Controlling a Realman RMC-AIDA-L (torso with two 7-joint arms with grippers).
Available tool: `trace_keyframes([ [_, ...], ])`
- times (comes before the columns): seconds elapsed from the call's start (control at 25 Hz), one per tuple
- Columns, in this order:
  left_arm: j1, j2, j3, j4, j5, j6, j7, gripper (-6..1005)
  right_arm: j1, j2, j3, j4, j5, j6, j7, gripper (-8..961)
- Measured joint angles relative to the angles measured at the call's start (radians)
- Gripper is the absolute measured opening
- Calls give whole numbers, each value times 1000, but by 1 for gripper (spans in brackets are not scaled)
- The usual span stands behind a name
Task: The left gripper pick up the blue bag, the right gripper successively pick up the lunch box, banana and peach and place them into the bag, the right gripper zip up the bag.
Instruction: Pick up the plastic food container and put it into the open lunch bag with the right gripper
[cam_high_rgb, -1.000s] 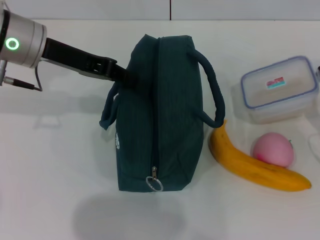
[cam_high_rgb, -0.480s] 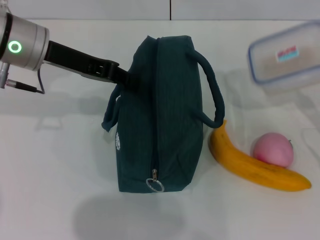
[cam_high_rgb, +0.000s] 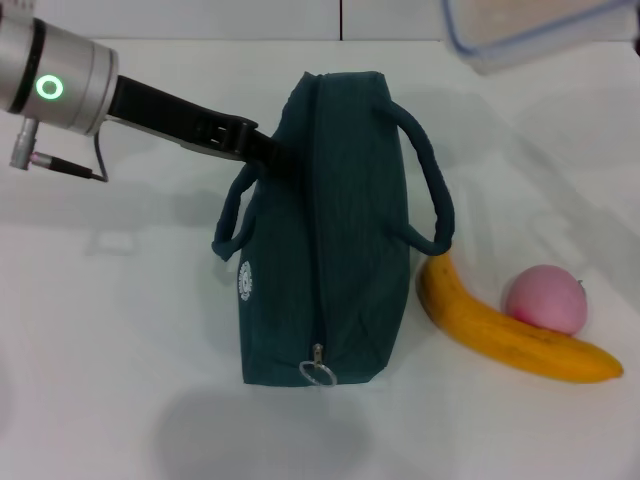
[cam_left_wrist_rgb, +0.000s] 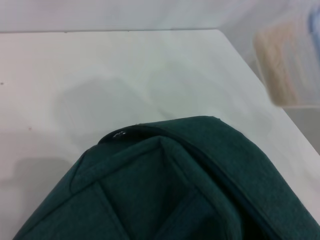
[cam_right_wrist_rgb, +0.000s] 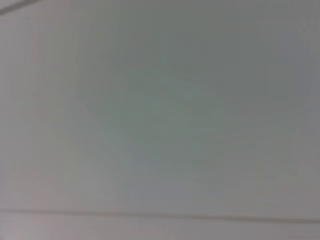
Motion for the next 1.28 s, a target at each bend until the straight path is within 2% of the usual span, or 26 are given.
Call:
trace_keyframes([
  [0.2, -13, -4, 8, 6, 0, -1, -2, 51, 111, 0, -6, 45, -9, -31, -1, 136],
  [0.32, -26, -4, 9, 7, 0, -5, -5, 52, 151, 0, -8, 60, -38, -33, -13, 138],
  [0.64, -48, 3, 9, 9, 0, -29, -9, 52, 187, 0, -7, 89, -101, 47, -82, 145],
  [0.8, -49, 7, 8, 9, 0, -37, -9, 52, 163, 0, -7, 83, -196, 77, -94, 148],
  [0.88, -50, 9, 8, 9, 0, -39, -8, 52, 126, 0, -7, 67, -222, 79, -114, 149],
  [1.04, -48, 11, 9, 9, 0, -41, -4, 52, 8, 0, 11, 21, -222, 94, -143, 152],
  [1.16, -42, 13, 9, 9, 0, -42, -4, 52, -49, -1, 19, -9, -209, 87, -141, 155],
  [1.28, -42, 13, 8, 7, 0, -42, -4, 52, -70, -2, 11, -22, -214, 80, -141, 157],
])
